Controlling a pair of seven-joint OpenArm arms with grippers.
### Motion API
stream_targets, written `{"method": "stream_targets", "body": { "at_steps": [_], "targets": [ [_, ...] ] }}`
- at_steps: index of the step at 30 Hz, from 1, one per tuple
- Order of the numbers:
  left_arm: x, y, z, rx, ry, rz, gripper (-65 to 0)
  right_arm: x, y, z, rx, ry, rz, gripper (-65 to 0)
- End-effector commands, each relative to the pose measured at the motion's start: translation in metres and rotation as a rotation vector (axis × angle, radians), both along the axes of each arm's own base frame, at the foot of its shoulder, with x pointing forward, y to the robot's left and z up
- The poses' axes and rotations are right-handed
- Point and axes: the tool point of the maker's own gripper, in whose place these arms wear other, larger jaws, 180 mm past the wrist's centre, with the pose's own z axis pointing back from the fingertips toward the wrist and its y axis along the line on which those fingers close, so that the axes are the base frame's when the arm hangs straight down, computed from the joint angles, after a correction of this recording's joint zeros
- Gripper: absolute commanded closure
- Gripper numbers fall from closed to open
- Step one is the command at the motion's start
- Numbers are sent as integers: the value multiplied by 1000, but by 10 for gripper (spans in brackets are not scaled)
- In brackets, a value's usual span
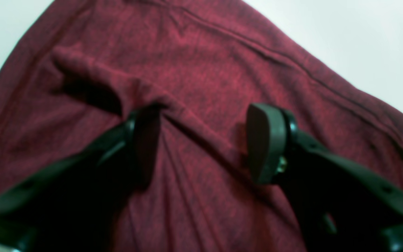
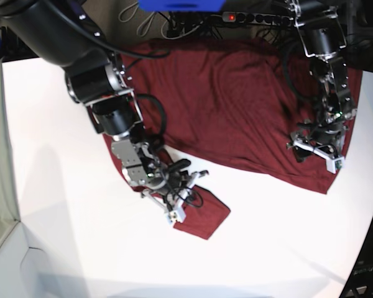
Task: Layout the t-shirt on the table in an organized manner, then fold the t-shirt properly
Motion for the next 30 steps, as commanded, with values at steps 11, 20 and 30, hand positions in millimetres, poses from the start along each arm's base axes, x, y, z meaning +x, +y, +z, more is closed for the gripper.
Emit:
{"method": "stream_targets", "body": {
  "at_steps": [11, 20, 30],
  "targets": [
    [-4, 3, -4, 5, 41, -7, -384, -7, 60, 87, 27, -238, 164, 0],
    [-4, 3, -4, 5, 41, -7, -384, -81, 135, 90, -66, -277, 462, -43],
    [-4, 2, -4, 3, 39, -8, -385, -79, 129, 102, -80, -301, 460, -311]
  ]
}}
